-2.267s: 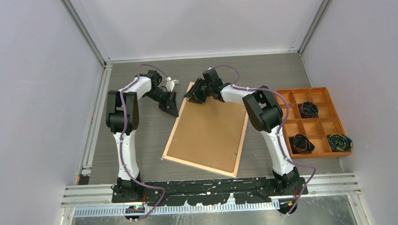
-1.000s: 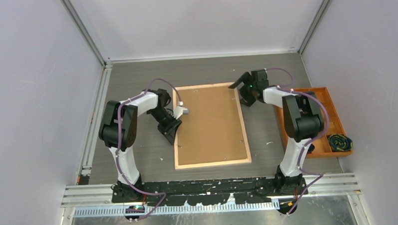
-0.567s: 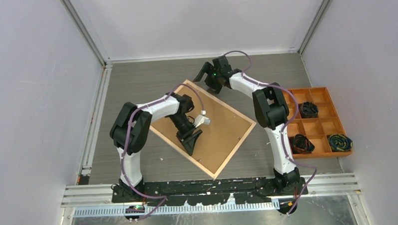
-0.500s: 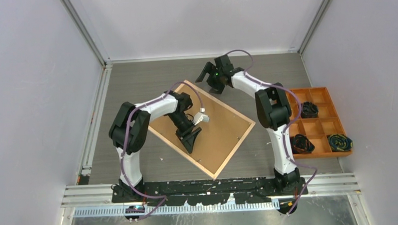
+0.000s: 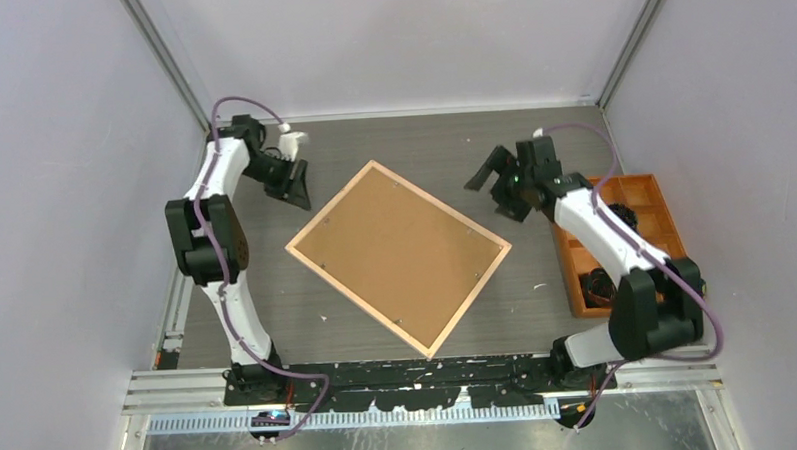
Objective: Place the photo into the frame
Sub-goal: Adjust the photo frame at the center of the board.
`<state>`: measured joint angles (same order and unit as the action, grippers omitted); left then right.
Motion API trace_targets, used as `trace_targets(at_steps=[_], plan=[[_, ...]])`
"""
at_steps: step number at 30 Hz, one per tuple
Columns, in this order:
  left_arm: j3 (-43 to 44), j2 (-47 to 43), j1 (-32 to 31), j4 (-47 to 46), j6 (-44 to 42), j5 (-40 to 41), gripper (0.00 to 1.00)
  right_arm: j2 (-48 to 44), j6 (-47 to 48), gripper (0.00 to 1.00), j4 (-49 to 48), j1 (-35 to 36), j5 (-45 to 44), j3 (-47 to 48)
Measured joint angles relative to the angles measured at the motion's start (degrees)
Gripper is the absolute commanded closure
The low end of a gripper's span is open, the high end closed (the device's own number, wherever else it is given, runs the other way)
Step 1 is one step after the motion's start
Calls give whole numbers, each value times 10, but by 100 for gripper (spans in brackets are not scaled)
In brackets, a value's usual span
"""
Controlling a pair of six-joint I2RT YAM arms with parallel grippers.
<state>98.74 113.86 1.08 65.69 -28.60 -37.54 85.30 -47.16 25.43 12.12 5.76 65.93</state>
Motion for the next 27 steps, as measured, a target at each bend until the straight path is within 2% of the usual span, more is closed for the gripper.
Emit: trace_targets(at_steps=[6,9,12,17,23,27], plan=[[23,102,81,-72,43,96,58,-138,-21,0,30,15,45,-189],[-7,113,82,-87,53,113,58,-186,-27,0,70,15,56,-248],[-27,102,70,-97,55,116,59,-202,-26,0,92,15,62,-262],[-71,77,48,-108,50,104,62,-173,-25,0,85,16,73,-269],[-137,37,29,-121,24,97,63,-71,-19,0,45,16,72,-267],[-176,13,15,-117,5,88,64,-23,-4,0,48,16,57,-227]])
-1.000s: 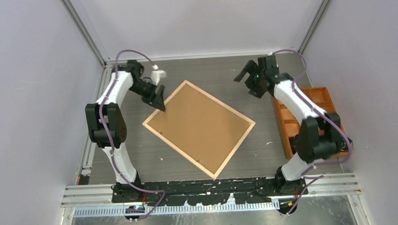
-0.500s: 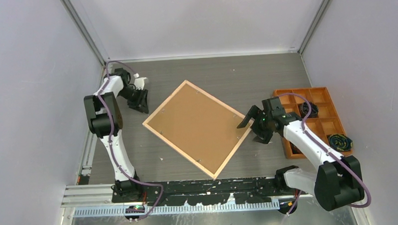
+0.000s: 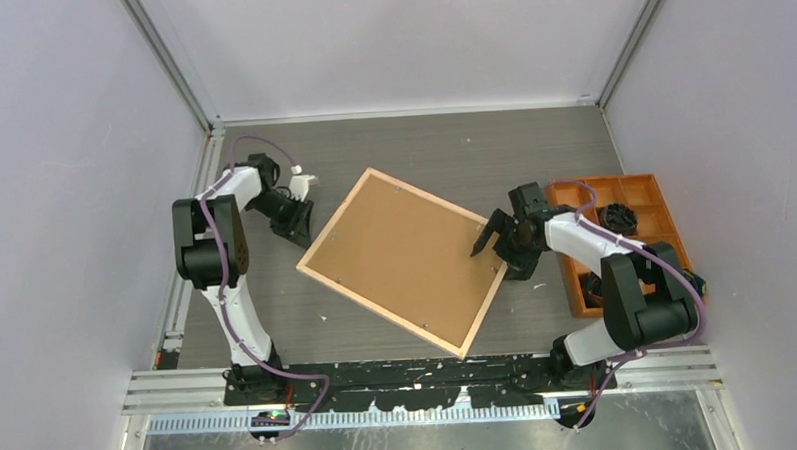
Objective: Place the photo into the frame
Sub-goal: Adjust the photo frame at the center of the board, then install the photo frame at the center of the board.
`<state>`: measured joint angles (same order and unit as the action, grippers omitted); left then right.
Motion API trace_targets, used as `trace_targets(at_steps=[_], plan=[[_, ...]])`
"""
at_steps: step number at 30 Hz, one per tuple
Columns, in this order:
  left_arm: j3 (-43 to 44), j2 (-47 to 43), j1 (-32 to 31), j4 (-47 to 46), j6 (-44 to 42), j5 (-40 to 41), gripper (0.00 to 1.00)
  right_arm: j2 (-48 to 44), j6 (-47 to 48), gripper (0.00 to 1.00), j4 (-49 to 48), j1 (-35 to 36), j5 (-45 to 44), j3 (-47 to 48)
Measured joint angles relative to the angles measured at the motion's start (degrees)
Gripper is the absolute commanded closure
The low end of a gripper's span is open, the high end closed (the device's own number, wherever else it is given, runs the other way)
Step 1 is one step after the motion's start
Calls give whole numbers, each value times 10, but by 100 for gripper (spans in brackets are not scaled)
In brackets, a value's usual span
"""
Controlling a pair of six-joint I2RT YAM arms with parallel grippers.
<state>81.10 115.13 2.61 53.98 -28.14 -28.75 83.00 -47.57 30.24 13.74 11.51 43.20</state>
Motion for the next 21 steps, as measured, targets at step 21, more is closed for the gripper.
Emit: trace_targets(at_steps=[21], plan=[[-82,-62,-32,42,-24,-65,56,41,70,1,58,-35,-92,196]])
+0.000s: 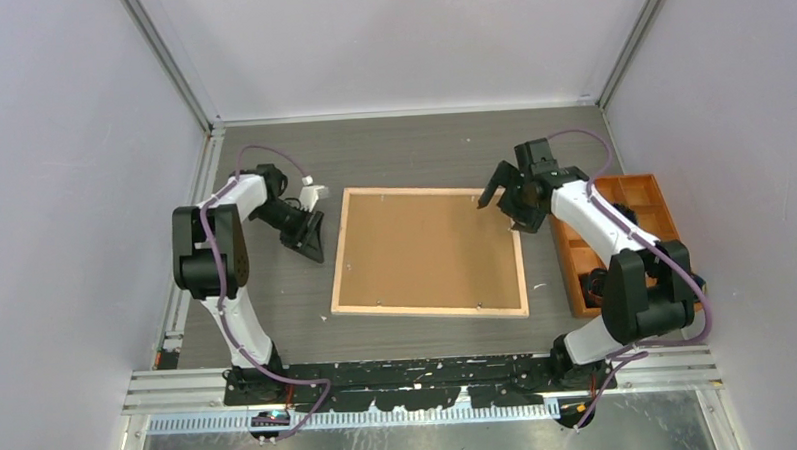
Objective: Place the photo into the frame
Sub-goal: Install the photo frame at the center of the board.
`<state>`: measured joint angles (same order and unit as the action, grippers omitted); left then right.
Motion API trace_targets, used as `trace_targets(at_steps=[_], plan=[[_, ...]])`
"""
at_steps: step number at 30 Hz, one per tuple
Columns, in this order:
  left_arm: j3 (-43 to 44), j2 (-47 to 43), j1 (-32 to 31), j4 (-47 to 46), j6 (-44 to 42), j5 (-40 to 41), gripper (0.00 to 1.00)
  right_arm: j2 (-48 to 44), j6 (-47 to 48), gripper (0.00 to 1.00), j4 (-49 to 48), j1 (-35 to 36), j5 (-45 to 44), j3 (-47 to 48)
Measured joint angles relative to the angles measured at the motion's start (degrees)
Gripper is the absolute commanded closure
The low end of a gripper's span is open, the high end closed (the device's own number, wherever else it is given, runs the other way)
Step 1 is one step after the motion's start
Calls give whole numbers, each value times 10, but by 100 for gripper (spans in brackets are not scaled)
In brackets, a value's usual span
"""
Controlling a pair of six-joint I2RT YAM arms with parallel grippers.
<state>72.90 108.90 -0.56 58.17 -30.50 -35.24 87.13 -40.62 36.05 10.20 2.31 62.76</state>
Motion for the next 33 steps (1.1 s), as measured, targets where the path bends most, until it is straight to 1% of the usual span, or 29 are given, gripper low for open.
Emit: trace_targets(at_steps=[2,4,5,7,10,13,17,25,28,33], plan=[[7,2,1,4,1,-18,55,-14,-8,2,-1,28,-6,4],[13,7,-6,9,3,-37,56,-16,-19,4,-12,72,-6,10],[14,12,-11,9,4,-46,57,-16,-30,6,-27,105,-6,12],[16,29,-19,9,11,-60,63,-11,-47,9,-58,157,6,12],[20,61,-28,10,21,-70,73,16,-75,16,-118,229,38,17],[24,80,-28,17,35,-85,77,76,-95,18,-165,279,64,39],[29,85,-26,22,44,-90,79,147,-118,19,-211,321,81,63],[33,90,-25,28,57,-96,87,254,-159,21,-282,381,99,115],[33,90,-25,28,64,-96,88,282,-166,21,-296,395,104,140],[33,90,-25,29,71,-96,90,305,-174,21,-314,407,113,158]])
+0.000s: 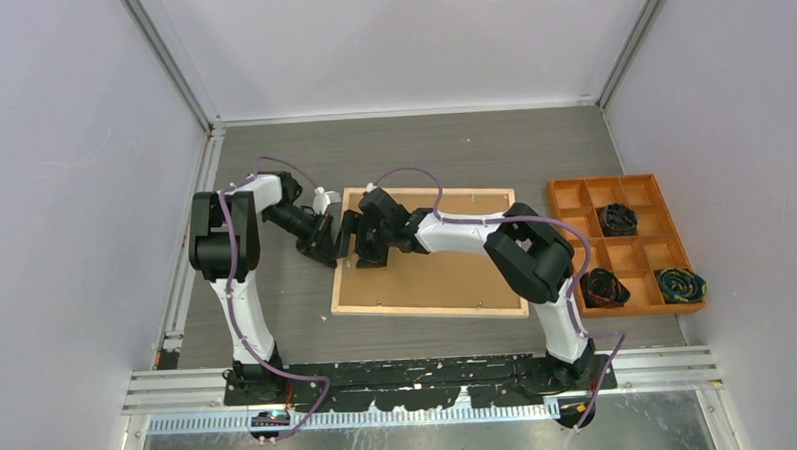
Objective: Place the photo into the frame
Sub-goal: Install the photo frame at the center of the board.
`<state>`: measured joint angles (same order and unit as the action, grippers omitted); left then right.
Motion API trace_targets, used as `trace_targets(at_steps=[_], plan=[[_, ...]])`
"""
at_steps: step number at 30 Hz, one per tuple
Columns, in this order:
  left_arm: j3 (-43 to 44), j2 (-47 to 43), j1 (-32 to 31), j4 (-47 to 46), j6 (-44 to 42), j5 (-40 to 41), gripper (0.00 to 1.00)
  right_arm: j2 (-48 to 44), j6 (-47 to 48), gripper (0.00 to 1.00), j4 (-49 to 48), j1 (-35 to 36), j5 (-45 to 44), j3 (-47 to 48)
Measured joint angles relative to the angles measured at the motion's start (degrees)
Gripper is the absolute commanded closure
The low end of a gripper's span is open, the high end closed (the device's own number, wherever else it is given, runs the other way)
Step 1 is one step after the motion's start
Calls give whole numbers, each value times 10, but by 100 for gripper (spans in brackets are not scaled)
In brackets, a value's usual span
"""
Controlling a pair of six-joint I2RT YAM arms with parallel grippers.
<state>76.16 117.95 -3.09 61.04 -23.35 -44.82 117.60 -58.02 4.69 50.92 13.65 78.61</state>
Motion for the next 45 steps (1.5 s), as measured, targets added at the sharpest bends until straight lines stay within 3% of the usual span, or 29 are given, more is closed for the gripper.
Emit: trace_targets(at_steps=[5,12,45], plan=[[0,0,0,0,4,0,90,10,-7,27,-10,1,3,0],[0,0,0,0,5,0,91,24,-11,52,-25,0,5,4],[0,0,0,1,4,2,92,50,-26,51,-62,-8,36,13]])
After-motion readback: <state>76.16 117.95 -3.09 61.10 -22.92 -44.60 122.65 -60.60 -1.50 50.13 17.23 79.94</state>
